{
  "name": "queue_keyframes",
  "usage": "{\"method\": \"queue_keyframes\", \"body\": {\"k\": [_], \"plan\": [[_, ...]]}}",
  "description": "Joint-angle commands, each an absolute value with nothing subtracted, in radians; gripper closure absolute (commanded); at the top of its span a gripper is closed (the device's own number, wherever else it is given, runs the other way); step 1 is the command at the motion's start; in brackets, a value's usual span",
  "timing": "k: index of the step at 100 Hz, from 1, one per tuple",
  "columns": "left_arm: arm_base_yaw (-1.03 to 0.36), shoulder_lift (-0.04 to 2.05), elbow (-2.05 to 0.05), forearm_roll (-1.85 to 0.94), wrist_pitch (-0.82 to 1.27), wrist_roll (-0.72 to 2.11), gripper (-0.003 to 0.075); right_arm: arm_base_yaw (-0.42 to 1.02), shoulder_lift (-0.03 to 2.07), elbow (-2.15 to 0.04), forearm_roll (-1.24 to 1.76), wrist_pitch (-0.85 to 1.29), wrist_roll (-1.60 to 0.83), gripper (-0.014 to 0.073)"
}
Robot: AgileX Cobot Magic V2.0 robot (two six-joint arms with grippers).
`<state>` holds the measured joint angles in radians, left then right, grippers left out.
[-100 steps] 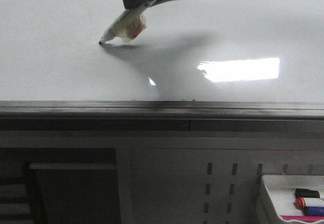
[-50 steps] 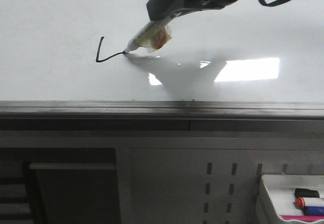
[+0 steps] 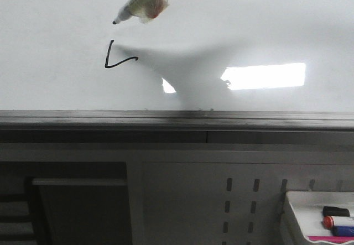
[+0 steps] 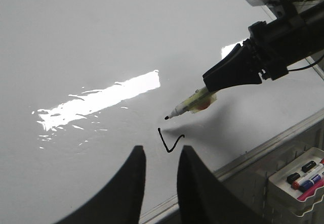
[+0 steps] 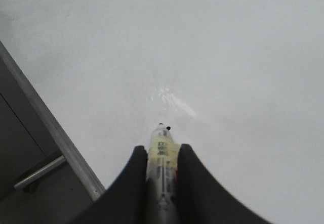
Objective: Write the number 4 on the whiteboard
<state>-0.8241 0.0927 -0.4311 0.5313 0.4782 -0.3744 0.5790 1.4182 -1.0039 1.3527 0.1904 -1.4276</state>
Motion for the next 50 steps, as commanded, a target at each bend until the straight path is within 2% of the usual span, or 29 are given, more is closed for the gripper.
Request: {"method": "queue_keyframes", "body": {"k": [1,50], "plan": [[-0.821,0.104,-0.463,0.55,0.399,-0.387,0.0586,0.57,1.422,-1.036,1.355,0.157,-1.432,0.0658],[-0.821,0.104,-0.463,0.55,0.397,-0.387,0.0586,0.572,1.449,-0.916,1.372,0.229,-1.401,0.0658]]}}
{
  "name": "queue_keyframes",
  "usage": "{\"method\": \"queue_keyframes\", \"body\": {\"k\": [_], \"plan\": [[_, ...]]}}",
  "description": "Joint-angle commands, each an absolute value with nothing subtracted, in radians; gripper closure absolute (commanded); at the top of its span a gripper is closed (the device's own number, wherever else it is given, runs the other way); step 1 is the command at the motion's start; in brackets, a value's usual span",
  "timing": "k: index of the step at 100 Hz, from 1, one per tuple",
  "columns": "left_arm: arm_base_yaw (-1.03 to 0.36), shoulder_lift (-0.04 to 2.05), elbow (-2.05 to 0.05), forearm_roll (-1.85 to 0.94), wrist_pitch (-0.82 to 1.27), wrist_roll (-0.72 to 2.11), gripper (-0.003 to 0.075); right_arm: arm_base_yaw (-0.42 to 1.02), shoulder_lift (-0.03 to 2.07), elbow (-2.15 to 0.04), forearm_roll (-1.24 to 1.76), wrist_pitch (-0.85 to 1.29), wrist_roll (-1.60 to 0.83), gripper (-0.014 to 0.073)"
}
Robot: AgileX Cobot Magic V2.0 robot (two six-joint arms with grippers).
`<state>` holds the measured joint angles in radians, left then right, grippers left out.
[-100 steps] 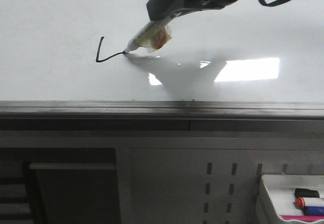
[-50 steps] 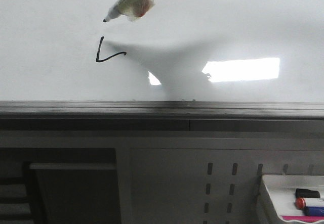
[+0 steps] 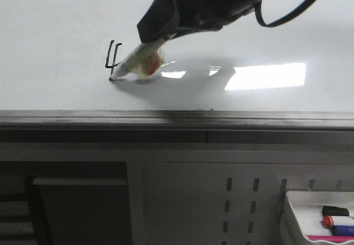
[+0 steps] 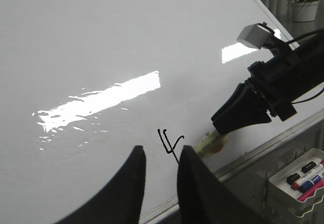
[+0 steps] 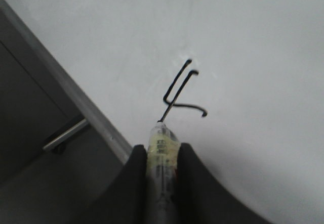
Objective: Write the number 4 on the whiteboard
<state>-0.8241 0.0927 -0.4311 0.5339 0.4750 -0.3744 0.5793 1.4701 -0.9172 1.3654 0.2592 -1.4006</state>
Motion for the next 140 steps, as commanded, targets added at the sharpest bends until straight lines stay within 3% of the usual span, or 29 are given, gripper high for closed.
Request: {"method": "queue_keyframes", "body": {"k": [1,22,38,63,101,140], "plan": [[-0.821,0.104,-0.463,0.55,0.397,-0.387,0.0586,0.572,1.449,-0.916,1.37,0.232,-1.401,0.0658],[-0.821,0.126,-0.457,0.522,0.371,-0.385,0.0584,0.572,1.411,-0.956,1.362,0.433,-1.415,0.0658],[-0.821,0.259,-0.422,0.478,0.313,-0.3,0.0576,0.572,1.378,-0.98,1.273,0.507,-1.418,0.0658],[-0.821,0.595,-0.423,0.577,0.123,-0.152,0.0393,0.573,1.368,-0.98,1.196,0.579,-1.418,0.0658],[-0.821,0.944,-0.531,0.715,0.025,-0.152,0.0394,0.573,1.359,-0.98,1.181,0.595,-1.418,0.0658],[-0.819,1.04,-0.554,0.728,0.01,-0.152,0.0394,0.573,1.309,-0.98,1.181,0.641,-1.418,0.0658]]}}
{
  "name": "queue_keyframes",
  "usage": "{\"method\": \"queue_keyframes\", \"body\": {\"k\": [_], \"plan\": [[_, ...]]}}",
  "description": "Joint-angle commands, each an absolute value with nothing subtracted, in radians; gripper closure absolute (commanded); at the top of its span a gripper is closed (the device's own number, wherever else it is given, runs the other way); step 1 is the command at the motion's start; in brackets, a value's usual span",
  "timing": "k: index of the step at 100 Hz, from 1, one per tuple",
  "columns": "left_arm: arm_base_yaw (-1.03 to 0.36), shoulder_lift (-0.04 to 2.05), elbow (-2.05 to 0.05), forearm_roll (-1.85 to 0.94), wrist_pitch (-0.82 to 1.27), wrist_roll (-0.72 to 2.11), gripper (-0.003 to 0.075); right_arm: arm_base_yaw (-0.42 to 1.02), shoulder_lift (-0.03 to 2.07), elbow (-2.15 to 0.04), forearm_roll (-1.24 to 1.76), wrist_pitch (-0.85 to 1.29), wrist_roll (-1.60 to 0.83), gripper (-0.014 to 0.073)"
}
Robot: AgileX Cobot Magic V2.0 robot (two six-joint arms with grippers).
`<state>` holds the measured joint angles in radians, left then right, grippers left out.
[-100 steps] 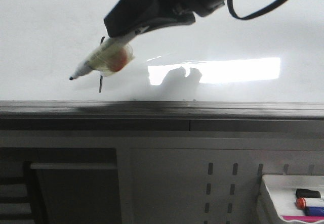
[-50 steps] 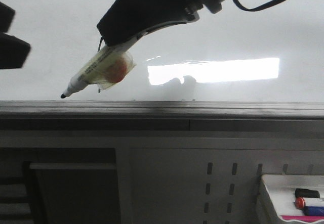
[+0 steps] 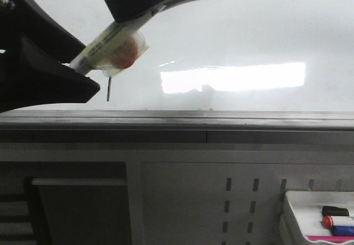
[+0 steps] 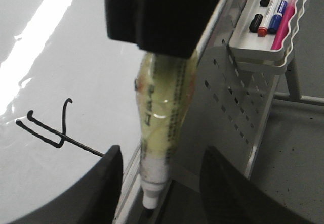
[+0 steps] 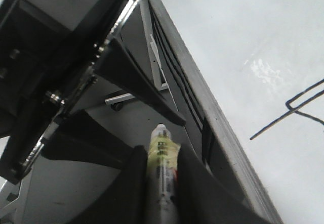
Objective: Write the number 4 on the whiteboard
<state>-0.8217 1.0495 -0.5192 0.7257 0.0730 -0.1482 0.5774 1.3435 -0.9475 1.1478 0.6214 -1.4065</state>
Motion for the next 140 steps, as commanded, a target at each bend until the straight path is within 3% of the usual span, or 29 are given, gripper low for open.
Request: {"method": "queue_keyframes", "body": {"k": [1,19,39,56,63,76,82,93,119,140], "plan": [[-0.819,1.04,-0.554,0.728,0.01,-0.152,0.0394,0.573,1.309,-0.98,1.181,0.644,-1.418,0.0658],[-0.819,1.04,-0.554,0.728,0.009,-0.152,0.0447,0.573,1.309,-0.98,1.181,0.648,-1.411,0.0658],[-0.819,1.04,-0.554,0.721,0.009,-0.152,0.0742,0.573,1.309,-0.98,1.181,0.677,-1.411,0.0658],[-0.819,1.04,-0.554,0.718,0.009,-0.152,0.0741,0.573,1.309,-0.98,1.181,0.698,-1.415,0.0645],[-0.819,1.04,-0.554,0.714,0.009,-0.154,0.0741,0.573,1.309,-0.98,1.181,0.71,-1.445,0.0534],[-0.817,1.04,-0.554,0.591,0.015,-0.154,0.0741,0.573,1.309,-0.98,1.19,0.586,-1.445,0.0103],[-0.813,1.04,-0.554,0.532,0.017,-0.154,0.0741,0.569,1.304,-0.98,1.19,0.504,-1.445,0.0025],[-0.781,1.04,-0.554,0.392,0.015,-0.181,0.0741,0.544,1.258,-0.98,1.19,0.38,-1.445,0.0053],[-0.522,1.042,-0.554,-0.095,0.013,-0.304,0.0741,0.512,1.094,-0.976,1.19,0.369,-1.445,0.025],[-0.425,1.052,-0.557,-0.24,0.024,-0.304,0.0741,0.512,1.028,-0.976,1.19,0.415,-1.445,0.0272]]}}
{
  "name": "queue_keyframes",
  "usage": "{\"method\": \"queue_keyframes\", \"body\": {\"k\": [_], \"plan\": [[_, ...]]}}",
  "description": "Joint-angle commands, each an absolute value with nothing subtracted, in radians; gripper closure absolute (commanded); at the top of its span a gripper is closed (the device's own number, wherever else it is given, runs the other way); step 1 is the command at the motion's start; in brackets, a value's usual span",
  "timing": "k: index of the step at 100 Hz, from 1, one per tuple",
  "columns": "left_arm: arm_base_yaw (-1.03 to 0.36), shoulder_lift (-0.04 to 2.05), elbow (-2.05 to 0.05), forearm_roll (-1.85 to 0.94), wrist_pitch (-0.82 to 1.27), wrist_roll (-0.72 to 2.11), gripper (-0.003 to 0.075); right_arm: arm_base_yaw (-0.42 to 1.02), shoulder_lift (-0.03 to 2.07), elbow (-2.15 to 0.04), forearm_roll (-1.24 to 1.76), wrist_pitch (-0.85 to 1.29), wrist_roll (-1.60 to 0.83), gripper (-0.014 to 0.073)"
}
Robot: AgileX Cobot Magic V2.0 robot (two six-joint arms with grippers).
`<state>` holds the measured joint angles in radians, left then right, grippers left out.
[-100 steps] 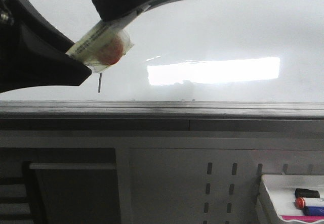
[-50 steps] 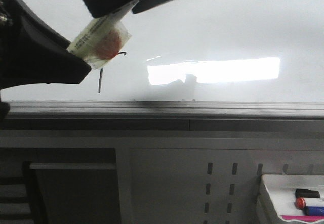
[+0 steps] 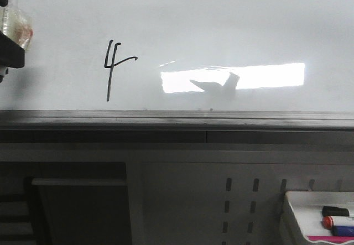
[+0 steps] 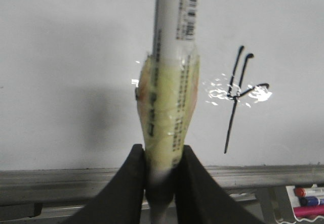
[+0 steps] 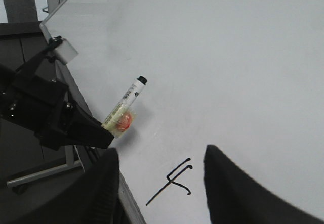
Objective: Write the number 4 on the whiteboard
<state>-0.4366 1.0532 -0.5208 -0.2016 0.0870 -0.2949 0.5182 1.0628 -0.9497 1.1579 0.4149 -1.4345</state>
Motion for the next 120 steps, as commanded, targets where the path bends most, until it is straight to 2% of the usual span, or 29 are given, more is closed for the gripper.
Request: {"method": "queue_keyframes", "body": {"k": [1,51,105,112,120], "plan": [[-0.425,1.056,-0.559,-0.24,0.026,-0.304,0.0741,0.512,1.027,-0.976,1.19,0.417,-1.445,0.0272],[-0.487,1.33,-0.72,-0.171,0.03,-0.302,0.0741,0.512,1.019,-0.976,1.19,0.459,-1.445,0.0272],[-0.485,1.355,-0.721,-0.166,0.014,-0.302,0.0737,0.512,1.019,-0.976,1.19,0.494,-1.445,0.0272],[-0.485,1.351,-0.721,-0.147,0.0,-0.302,0.0708,0.512,1.019,-0.976,1.19,0.511,-1.445,0.0272],[-0.485,1.338,-0.721,-0.143,0.0,-0.302,0.0612,0.512,1.019,-0.976,1.19,0.514,-1.445,0.0272]]}}
